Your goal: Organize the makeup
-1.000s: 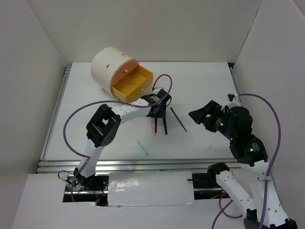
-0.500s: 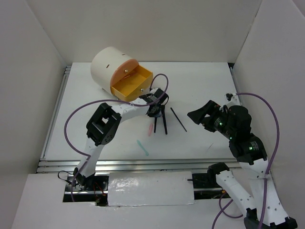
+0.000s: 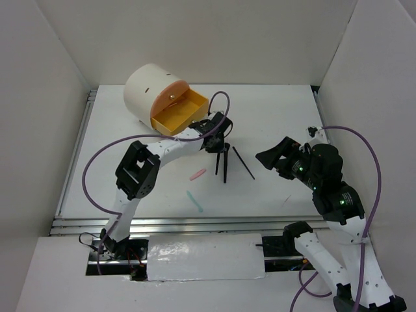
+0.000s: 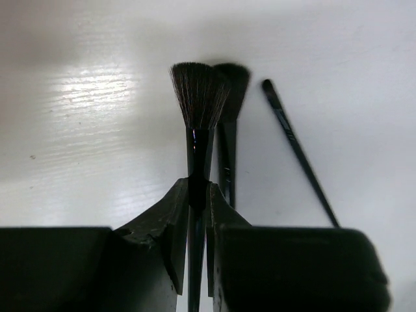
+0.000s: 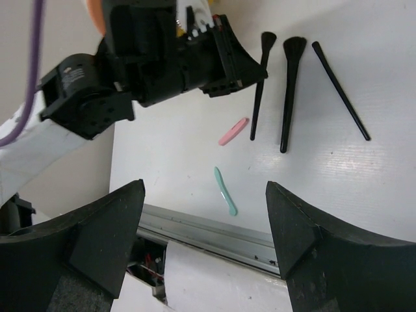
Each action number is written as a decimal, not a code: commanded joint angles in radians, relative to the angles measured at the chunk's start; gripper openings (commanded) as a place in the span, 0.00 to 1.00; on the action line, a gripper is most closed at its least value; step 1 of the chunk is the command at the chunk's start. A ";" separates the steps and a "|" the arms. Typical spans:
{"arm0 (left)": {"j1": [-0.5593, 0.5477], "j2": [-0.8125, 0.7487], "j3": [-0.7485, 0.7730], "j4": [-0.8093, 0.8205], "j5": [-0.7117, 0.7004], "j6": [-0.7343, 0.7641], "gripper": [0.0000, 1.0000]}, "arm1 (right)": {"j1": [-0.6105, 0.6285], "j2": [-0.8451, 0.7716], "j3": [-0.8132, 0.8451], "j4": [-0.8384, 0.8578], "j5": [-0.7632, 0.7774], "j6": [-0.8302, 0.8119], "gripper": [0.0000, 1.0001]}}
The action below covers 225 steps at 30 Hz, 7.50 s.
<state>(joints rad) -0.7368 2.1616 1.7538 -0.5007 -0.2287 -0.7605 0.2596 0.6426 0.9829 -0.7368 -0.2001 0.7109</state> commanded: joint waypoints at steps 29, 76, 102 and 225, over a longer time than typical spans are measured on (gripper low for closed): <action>0.250 -0.301 0.199 0.057 -0.054 1.078 0.00 | 0.073 -0.001 0.089 0.007 -0.002 -0.033 0.81; -0.111 0.004 0.068 -0.032 -0.038 0.081 0.76 | 0.081 -0.018 0.114 0.007 0.045 -0.028 0.81; -0.110 -0.173 0.145 0.040 -0.035 0.496 0.00 | 0.109 0.003 0.148 0.016 0.076 -0.059 0.81; -0.076 -1.146 -0.338 -0.539 -0.369 -0.051 1.00 | 0.180 1.000 0.558 0.543 -0.058 0.482 0.00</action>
<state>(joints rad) -0.8196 1.0168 1.4189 -1.0035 -0.5076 -0.7444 0.4061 1.6520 1.5436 -0.4789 -0.2359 0.8825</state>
